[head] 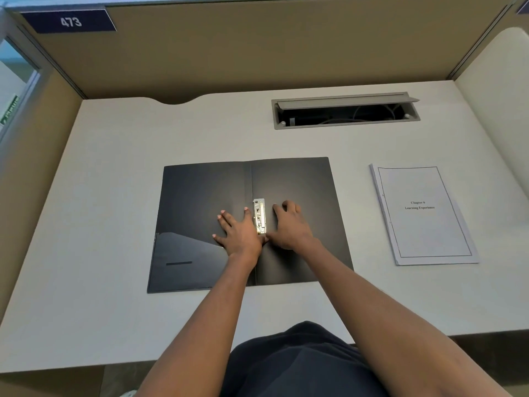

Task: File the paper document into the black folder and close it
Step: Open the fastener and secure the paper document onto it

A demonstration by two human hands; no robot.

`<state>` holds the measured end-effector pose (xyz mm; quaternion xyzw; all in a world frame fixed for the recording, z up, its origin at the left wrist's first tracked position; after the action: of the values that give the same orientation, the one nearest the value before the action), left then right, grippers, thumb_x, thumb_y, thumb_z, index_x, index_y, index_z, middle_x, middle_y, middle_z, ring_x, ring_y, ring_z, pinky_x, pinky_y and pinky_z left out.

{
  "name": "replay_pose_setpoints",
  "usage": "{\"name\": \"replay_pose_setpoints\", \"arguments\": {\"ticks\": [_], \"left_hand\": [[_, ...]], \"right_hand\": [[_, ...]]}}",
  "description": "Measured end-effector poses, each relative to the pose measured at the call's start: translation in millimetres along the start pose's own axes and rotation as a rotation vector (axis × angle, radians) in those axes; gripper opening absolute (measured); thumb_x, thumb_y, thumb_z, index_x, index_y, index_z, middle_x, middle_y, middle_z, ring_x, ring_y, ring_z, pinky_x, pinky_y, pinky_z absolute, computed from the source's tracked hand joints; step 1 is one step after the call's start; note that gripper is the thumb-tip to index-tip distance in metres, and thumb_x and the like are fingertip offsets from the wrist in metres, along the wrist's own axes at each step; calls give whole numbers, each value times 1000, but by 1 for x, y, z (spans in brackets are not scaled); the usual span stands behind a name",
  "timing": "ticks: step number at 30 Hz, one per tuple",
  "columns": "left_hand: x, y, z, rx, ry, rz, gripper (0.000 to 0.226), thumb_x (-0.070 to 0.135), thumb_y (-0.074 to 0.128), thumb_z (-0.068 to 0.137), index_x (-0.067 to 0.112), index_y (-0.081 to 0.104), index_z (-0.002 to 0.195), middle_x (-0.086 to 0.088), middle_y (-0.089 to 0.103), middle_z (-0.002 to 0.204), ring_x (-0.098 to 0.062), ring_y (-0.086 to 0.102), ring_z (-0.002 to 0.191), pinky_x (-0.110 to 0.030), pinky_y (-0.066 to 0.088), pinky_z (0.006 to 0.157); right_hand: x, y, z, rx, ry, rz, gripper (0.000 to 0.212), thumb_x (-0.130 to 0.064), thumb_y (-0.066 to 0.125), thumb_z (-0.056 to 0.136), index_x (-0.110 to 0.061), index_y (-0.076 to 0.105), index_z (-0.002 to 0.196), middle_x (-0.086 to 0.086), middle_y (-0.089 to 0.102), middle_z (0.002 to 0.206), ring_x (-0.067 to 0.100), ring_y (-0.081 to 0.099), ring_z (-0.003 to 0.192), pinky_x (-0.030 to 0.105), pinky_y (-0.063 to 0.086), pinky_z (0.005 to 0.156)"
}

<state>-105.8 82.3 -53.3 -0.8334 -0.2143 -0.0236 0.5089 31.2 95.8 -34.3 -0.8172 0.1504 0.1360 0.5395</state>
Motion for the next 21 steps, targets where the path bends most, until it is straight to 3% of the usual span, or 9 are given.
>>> {"name": "replay_pose_setpoints", "arguments": {"ticks": [3, 11, 15, 21], "left_hand": [[-2, 0, 0, 16, 2, 2, 99, 50, 77, 84, 32, 17, 162, -26, -5, 169, -42, -6, 158, -71, 16, 120], [-4, 1, -1, 19, 16, 30, 100, 46, 76, 86, 32, 13, 163, -26, -5, 169, -42, -7, 158, -70, 17, 120], [-2, 1, -1, 14, 14, 38, 99, 41, 76, 88, 31, 13, 163, -29, -5, 168, -43, -6, 158, -71, 17, 120], [-1, 1, 0, 12, 8, 50, 97, 38, 75, 89, 30, 13, 163, -29, -5, 168, -44, -7, 157, -71, 17, 119]], "right_hand": [[-1, -4, 5, 5, 57, 73, 70, -41, 60, 86, -9, 42, 146, 16, 37, 148, 33, 33, 140, 40, 33, 116], [-5, 2, 9, 24, 64, -72, 97, -68, 64, 79, -12, 33, 153, 14, 35, 148, 30, 32, 139, 38, 34, 116], [-7, 5, 8, 30, 60, -116, 106, -68, 67, 77, -10, 26, 157, 13, 32, 151, 30, 30, 141, 37, 32, 118], [-9, 5, 6, 50, 52, -172, 103, -66, 65, 81, -9, 24, 157, 14, 32, 151, 29, 30, 142, 36, 34, 117]]}}
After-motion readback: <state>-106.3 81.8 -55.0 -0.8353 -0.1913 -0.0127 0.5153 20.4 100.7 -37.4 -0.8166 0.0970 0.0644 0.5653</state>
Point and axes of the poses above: each hand's wrist, its own z-axis towards the middle knuckle, its own y-axis out of the palm, x = y × z, the point moved 8 cm from there along z, towards the middle knuckle
